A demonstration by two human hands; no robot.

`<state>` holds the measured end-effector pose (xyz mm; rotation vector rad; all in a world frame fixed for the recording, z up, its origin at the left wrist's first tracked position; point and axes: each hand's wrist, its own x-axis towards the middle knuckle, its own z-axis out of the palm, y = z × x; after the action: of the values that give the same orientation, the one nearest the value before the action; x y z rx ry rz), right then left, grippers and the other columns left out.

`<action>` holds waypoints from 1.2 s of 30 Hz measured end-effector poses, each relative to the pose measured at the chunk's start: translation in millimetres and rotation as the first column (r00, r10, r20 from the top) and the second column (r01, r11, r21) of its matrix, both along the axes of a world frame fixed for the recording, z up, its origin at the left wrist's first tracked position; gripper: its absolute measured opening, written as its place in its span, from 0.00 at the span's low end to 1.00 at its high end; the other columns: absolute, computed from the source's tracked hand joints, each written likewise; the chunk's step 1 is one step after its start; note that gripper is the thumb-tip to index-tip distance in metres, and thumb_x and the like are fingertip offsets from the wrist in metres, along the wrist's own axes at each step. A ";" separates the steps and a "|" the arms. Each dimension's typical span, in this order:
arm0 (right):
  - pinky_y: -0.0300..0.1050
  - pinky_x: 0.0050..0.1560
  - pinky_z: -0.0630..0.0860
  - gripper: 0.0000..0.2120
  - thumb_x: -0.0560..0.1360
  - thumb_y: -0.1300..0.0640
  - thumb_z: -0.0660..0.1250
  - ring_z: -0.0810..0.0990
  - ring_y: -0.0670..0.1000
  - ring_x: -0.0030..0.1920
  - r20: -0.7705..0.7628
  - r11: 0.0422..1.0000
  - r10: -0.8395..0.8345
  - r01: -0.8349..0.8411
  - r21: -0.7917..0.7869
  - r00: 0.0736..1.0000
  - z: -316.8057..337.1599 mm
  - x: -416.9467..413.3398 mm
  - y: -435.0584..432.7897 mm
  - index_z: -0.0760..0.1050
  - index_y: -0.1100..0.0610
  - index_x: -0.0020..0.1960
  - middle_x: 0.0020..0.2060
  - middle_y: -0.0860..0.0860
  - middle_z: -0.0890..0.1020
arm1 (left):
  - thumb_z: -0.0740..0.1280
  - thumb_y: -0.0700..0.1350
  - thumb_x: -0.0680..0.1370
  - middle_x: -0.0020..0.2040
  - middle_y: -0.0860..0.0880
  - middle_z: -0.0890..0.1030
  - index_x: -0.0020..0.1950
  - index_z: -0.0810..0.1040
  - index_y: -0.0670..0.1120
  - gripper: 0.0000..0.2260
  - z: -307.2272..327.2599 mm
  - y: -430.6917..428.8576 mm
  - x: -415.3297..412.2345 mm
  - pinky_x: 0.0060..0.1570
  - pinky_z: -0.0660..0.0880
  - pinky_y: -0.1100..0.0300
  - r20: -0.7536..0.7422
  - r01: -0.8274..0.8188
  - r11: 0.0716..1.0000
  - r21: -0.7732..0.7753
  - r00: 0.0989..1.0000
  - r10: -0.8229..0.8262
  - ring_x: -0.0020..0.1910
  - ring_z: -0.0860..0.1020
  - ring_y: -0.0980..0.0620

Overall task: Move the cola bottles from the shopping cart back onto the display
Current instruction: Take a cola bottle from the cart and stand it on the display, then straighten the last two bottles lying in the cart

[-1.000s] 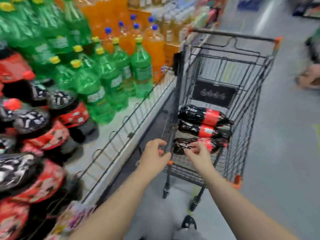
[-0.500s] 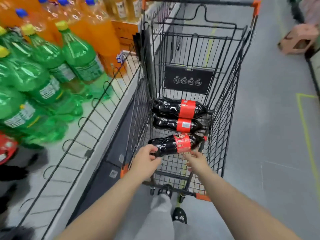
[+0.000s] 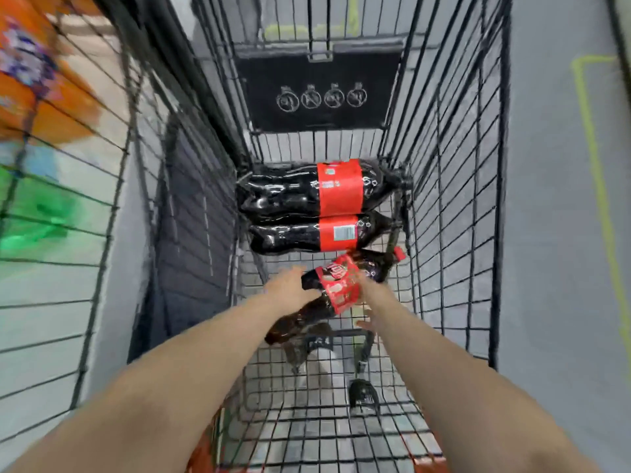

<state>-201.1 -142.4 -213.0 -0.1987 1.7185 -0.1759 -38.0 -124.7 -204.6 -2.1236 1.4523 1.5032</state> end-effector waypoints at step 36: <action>0.48 0.62 0.74 0.46 0.57 0.42 0.79 0.75 0.43 0.60 -0.327 0.144 0.689 -0.565 -0.813 0.646 216.7 -38.0 72.2 0.60 0.40 0.69 0.58 0.36 0.74 | 0.84 0.50 0.49 0.53 0.58 0.73 0.63 0.63 0.53 0.48 158.4 146.4 -91.8 0.49 0.72 0.65 -0.319 -0.724 0.519 -0.454 0.676 0.664 0.54 0.75 0.57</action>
<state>-239.2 -70.2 3.7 -1.6802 1.0878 -0.4232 -129.9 21.6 -46.3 -3.3549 1.1902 1.5304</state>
